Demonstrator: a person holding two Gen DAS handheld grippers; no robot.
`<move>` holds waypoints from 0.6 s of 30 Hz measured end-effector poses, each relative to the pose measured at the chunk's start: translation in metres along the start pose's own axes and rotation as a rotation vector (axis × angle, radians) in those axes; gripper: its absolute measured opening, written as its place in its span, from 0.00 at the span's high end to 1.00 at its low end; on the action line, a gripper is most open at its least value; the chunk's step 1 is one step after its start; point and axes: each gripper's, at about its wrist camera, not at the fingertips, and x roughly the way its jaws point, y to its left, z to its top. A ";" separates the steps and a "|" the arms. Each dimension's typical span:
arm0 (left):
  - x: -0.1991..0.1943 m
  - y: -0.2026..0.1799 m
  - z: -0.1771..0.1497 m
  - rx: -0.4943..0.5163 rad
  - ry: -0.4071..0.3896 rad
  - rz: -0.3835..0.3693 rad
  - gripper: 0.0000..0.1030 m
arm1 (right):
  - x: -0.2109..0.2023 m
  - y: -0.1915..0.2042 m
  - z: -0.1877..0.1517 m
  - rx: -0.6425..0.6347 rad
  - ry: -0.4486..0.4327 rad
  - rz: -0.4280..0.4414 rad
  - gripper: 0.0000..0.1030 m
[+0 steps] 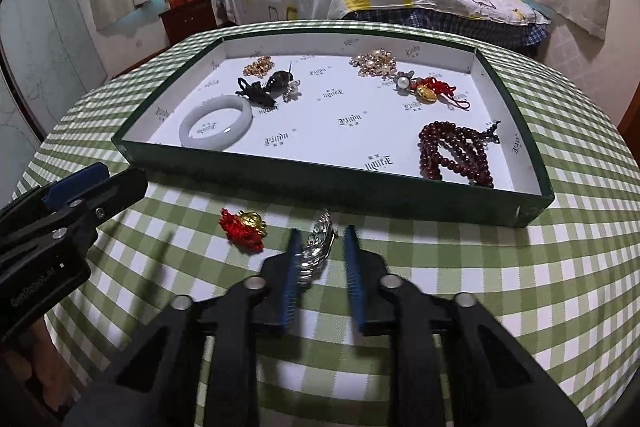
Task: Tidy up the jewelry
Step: 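Grasp the red charm with the left tool while the right tool grasps the rhinestone pin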
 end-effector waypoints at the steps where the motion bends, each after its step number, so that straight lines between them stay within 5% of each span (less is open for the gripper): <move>1: 0.000 -0.001 0.000 0.001 0.002 -0.002 0.46 | -0.001 -0.001 0.000 0.000 0.000 0.002 0.88; 15: 0.018 -0.049 -0.005 0.066 0.044 -0.094 0.48 | -0.022 -0.050 -0.008 0.091 -0.032 -0.020 0.88; 18: 0.027 -0.059 -0.006 0.084 0.068 -0.107 0.56 | -0.024 -0.055 -0.010 0.106 -0.036 -0.014 0.88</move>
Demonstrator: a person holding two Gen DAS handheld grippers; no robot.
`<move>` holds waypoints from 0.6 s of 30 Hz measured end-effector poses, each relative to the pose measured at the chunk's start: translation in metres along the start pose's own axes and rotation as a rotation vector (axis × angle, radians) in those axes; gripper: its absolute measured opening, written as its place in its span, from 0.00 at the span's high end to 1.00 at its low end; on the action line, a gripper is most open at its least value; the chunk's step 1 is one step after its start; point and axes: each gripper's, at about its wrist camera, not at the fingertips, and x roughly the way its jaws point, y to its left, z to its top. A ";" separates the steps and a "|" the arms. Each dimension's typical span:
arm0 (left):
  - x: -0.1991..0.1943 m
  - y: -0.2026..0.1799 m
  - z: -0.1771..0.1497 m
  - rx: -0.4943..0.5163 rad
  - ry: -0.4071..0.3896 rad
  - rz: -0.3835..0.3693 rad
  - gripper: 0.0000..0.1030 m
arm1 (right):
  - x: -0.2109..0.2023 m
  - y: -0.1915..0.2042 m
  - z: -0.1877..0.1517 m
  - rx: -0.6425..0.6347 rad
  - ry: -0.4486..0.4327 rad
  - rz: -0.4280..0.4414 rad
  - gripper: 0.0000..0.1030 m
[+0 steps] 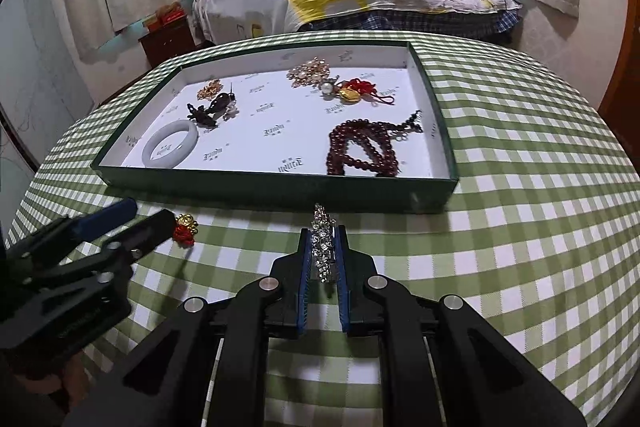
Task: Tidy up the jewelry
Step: 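Grasp the red charm with the left tool while the right tool grasps the rhinestone pin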
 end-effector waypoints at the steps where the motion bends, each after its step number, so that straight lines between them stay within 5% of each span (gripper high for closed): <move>1: 0.002 -0.001 0.000 0.001 0.009 -0.004 0.58 | 0.000 -0.001 0.000 0.003 0.000 0.002 0.88; 7: 0.012 -0.004 0.001 -0.001 0.051 -0.034 0.80 | 0.002 -0.005 0.000 0.020 0.000 0.016 0.88; 18: 0.010 -0.006 0.002 0.003 0.038 -0.041 0.85 | 0.003 -0.004 0.000 0.020 0.000 0.018 0.88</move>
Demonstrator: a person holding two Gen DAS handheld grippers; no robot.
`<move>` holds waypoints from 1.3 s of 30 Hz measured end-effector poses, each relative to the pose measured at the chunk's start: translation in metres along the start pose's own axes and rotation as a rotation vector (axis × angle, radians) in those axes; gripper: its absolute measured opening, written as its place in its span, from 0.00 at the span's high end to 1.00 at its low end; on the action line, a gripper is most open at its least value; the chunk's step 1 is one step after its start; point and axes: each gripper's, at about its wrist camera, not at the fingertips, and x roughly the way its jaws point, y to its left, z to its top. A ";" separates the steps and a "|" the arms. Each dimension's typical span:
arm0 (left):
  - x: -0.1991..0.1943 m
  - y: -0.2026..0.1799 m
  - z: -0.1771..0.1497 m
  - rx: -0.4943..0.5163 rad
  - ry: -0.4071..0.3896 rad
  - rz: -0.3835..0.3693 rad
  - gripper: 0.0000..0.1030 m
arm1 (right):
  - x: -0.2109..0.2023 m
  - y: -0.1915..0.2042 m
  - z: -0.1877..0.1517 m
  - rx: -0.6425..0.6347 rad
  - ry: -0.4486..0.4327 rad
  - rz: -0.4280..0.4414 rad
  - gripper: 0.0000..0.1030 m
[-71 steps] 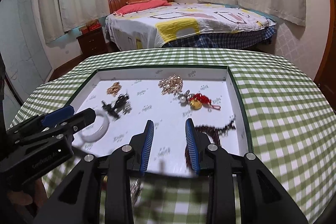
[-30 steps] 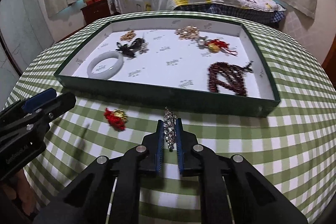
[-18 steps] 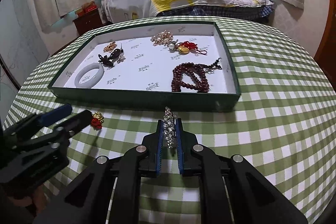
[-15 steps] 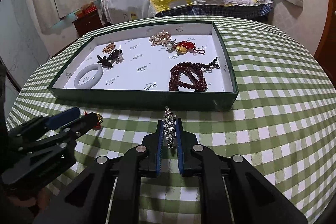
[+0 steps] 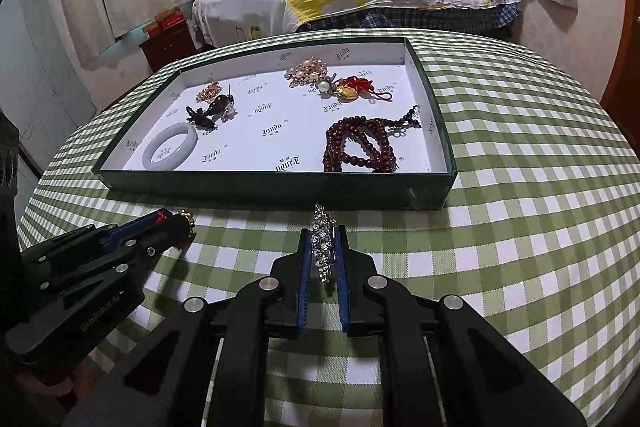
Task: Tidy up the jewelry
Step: 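Grasp the red charm with the left tool while the right tool grasps the rhinestone pin, then carry the red charm and rhinestone pin into the box and release them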
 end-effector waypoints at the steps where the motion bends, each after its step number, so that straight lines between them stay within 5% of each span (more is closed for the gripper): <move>1: -0.001 0.000 0.000 0.000 -0.004 0.000 0.85 | 0.000 0.000 0.000 0.000 -0.001 0.001 0.88; 14: -0.028 -0.002 0.006 0.007 -0.081 -0.005 0.86 | -0.019 0.006 0.005 -0.013 -0.055 0.026 0.88; 25: -0.061 -0.007 0.051 0.019 -0.239 -0.022 0.86 | -0.043 0.021 0.043 -0.045 -0.182 0.059 0.88; 32: -0.040 -0.006 0.082 0.029 -0.293 0.017 0.86 | -0.028 0.031 0.076 -0.069 -0.242 0.057 0.88; 39: 0.008 0.007 0.083 0.010 -0.213 0.053 0.86 | 0.014 0.028 0.080 -0.072 -0.178 0.038 0.88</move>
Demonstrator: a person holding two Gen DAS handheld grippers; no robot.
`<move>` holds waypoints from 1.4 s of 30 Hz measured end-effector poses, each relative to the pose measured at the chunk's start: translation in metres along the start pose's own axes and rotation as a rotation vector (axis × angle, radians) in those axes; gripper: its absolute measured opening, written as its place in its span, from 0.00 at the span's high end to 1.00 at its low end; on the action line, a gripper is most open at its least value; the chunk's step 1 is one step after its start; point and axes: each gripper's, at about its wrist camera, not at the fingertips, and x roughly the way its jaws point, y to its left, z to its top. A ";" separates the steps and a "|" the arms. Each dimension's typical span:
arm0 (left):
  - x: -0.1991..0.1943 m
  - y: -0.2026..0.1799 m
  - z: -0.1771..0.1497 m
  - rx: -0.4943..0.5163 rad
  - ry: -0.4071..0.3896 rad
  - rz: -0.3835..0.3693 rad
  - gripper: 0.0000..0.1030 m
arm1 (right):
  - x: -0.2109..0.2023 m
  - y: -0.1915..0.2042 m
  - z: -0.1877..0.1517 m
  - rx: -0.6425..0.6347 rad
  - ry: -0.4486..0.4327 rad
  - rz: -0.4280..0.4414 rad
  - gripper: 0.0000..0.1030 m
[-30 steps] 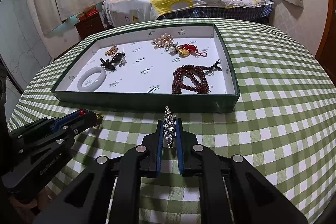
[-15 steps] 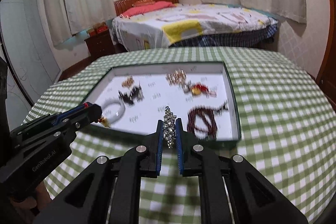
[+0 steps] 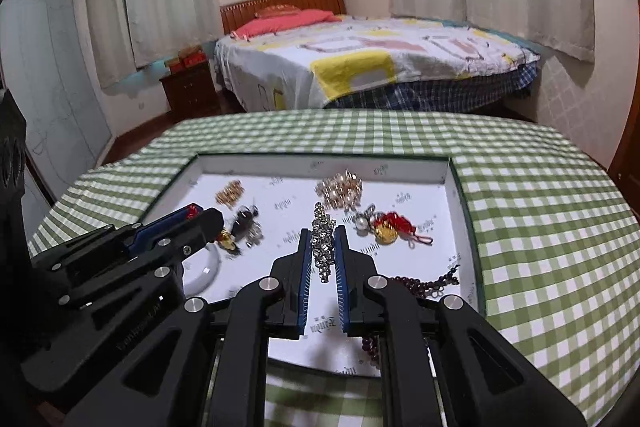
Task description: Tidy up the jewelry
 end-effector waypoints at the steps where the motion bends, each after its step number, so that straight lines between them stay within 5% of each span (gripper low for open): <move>1: 0.003 0.001 -0.002 0.002 0.008 0.003 0.86 | 0.004 -0.001 -0.001 -0.002 0.011 -0.002 0.88; 9: 0.031 0.004 -0.015 0.020 0.102 0.012 0.85 | 0.035 -0.005 -0.014 -0.006 0.108 -0.020 0.88; 11: 0.032 0.004 -0.015 0.014 0.105 0.015 0.82 | 0.038 -0.005 -0.016 -0.007 0.117 -0.023 0.86; 13: 0.031 0.005 -0.015 0.015 0.102 0.021 0.66 | 0.039 -0.006 -0.016 -0.006 0.121 -0.026 0.86; 19: 0.023 0.010 -0.016 0.001 0.091 0.035 0.61 | 0.032 -0.009 -0.014 0.006 0.097 -0.043 0.70; 30: -0.039 0.012 -0.014 -0.026 0.020 0.060 0.39 | -0.022 -0.002 -0.014 0.026 0.042 -0.075 0.50; 42: -0.144 0.004 -0.003 -0.008 -0.097 0.091 0.23 | -0.118 0.019 -0.001 -0.005 -0.084 -0.079 0.44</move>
